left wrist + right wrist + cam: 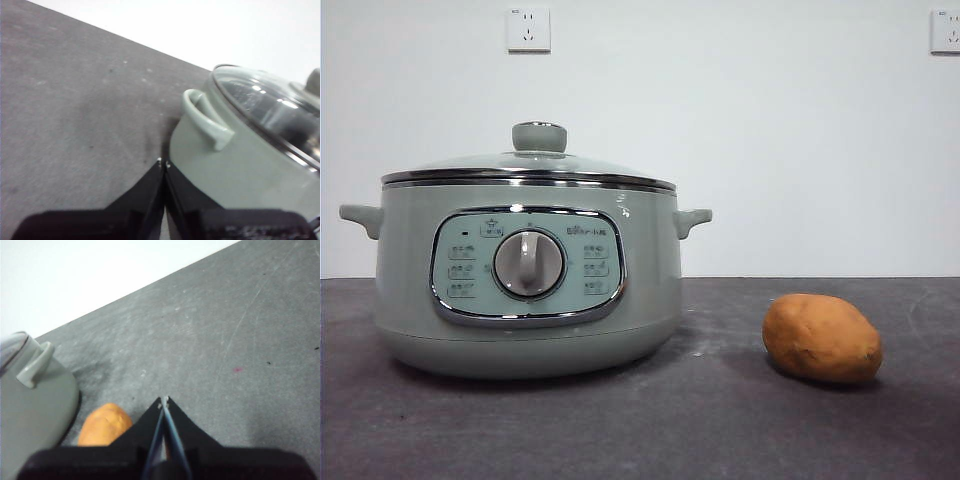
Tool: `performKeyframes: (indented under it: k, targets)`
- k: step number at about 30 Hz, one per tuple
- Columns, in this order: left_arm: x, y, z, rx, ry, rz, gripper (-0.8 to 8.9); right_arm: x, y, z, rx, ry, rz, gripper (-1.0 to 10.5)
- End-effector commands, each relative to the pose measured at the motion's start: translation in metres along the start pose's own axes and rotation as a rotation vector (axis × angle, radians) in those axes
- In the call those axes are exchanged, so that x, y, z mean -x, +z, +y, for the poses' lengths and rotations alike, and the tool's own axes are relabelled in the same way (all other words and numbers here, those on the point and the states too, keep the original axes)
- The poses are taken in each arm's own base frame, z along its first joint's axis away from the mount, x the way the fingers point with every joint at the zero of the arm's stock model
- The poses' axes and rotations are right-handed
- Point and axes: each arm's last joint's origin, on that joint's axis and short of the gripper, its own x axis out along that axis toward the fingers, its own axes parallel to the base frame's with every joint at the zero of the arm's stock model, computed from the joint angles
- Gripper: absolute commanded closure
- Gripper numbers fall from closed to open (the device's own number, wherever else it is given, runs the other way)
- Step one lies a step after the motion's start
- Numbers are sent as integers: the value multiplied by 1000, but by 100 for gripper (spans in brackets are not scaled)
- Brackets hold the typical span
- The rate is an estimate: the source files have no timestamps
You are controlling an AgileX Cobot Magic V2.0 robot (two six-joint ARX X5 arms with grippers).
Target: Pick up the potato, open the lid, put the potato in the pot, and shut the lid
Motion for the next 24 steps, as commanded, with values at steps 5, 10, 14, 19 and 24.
performKeyframes:
  k: [5,10,14,19,24]
  targets:
    - [15,36,-18,-6,-50,-53,819,7,35,16,-12,6,-9,957]
    - [22,66,-32,-45,-68,-56,819,5,69,30,-5,5,-6,957]
    - [23,90,-44,-98,-129,-37,819,-1,96,42,60,38,17,957]
    - [15,122,-58,-136,-203,29,819,-15,124,55,98,109,113,954]
    - [-1,146,-69,-114,-297,142,818,-33,143,65,145,218,266,949]
